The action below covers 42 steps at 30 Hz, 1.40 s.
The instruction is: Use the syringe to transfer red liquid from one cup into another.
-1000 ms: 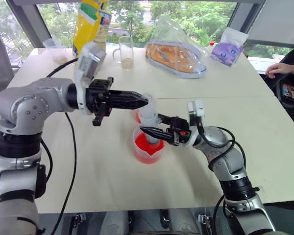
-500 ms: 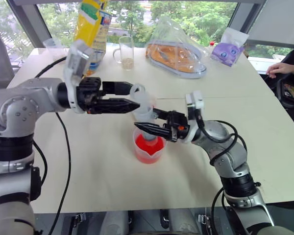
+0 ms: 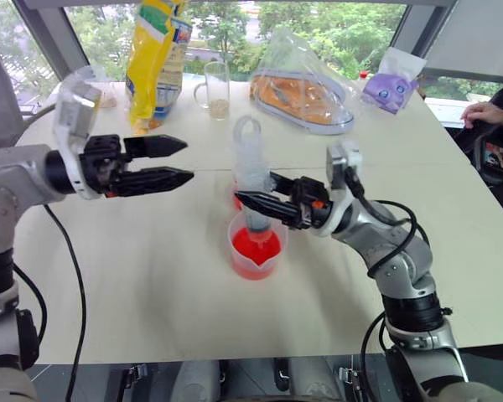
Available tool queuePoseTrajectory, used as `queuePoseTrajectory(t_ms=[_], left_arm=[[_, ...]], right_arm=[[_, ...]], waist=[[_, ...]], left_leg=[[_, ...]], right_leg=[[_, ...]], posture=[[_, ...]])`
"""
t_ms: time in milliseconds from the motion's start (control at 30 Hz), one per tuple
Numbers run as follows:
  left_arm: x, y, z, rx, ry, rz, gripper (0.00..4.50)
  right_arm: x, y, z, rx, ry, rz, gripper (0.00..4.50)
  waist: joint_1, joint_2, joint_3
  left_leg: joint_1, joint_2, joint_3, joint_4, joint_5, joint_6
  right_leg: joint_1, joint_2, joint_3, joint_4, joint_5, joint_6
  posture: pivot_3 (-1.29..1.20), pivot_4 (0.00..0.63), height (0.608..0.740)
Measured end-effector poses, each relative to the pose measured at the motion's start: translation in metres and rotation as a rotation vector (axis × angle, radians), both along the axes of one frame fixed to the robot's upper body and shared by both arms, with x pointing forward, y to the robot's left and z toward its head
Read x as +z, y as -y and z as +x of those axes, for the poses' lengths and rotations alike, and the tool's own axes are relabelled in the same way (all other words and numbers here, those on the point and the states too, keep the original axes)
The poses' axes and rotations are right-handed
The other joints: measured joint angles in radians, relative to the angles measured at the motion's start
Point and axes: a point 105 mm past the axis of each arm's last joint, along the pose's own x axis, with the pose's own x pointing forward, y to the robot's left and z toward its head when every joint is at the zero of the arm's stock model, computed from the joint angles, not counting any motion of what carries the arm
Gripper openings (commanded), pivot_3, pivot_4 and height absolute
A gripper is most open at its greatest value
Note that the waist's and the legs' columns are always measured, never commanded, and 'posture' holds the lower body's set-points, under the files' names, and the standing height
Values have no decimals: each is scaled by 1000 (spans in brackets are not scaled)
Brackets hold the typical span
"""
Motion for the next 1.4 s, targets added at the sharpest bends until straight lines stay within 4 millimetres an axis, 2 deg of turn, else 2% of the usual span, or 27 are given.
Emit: queuePoseTrajectory(t_ms=[67,167,300,467,600,700,900,1000,1100,1200,1300,1400], left_arm=[[1,-2,2,16,9,-7,4318],[2,-3,4,33,18,-11,4318],[3,-2,6,47,32,-22,4318],[4,-1,8,65,41,-26,4318],[8,-1,8,90,62,-34,4318],[21,3,13,110,112,-78,4318],[58,22,31,118,191,-222,4318],[75,37,48,126,188,-306,4318],[78,47,62,147,184,-316,4318],[69,58,76,174,163,-297,4318],[60,64,84,187,146,-282,3398],[58,67,85,184,148,-271,1878]], right_arm=[[20,0,5,1,50,20,1412],[51,3,24,-26,104,60,1412],[65,3,65,-77,109,94,1412],[50,-5,105,-139,95,80,1412],[30,-11,119,-170,83,64,1412],[18,-11,122,-179,77,48,1412],[18,-10,122,-184,104,47,1412],[16,-12,121,-179,101,48,1412],[13,-11,122,-185,94,45,1412],[10,-10,122,-191,91,40,1412],[13,-11,121,-190,104,41,1412],[14,-11,120,-188,111,42,1412]], waist=[[-1,0,0],[-3,0,0],[-5,0,0],[-6,0,0],[-6,0,0],[-2,0,0],[-4,0,0],[-4,0,0],[-8,0,0],[-9,0,0],[-9,0,0],[-8,0,0]], left_leg=[[0,0,0,0,0,0],[0,1,0,0,0,0],[0,1,1,-1,0,0],[0,1,1,-1,0,0],[-1,0,1,-1,0,0],[-1,0,1,-1,0,0],[-1,0,1,-1,2,-4],[-1,0,1,-1,3,-5],[-1,0,2,-1,3,-5],[-1,0,2,-1,3,-6],[-1,0,2,-1,3,-6],[-1,0,2,-1,3,-6]], right_leg=[[0,0,0,0,0,0],[0,1,0,1,0,0],[-1,1,0,1,0,0],[-1,0,0,0,0,0],[-1,0,0,0,0,0],[-1,-1,0,0,0,0],[-1,-1,-1,0,0,0],[-1,-1,-1,1,0,0],[-1,-1,0,1,0,0],[-1,-1,0,1,0,0],[-2,-1,0,1,0,0],[-2,-1,0,1,0,0]], posture=[[0,150,740],[0,150,740],[0,150,740],[0,150,740],[0,150,740],[0,150,740],[0,150,740],[0,150,740],[0,150,740],[0,150,740],[0,150,740],[0,150,740]])
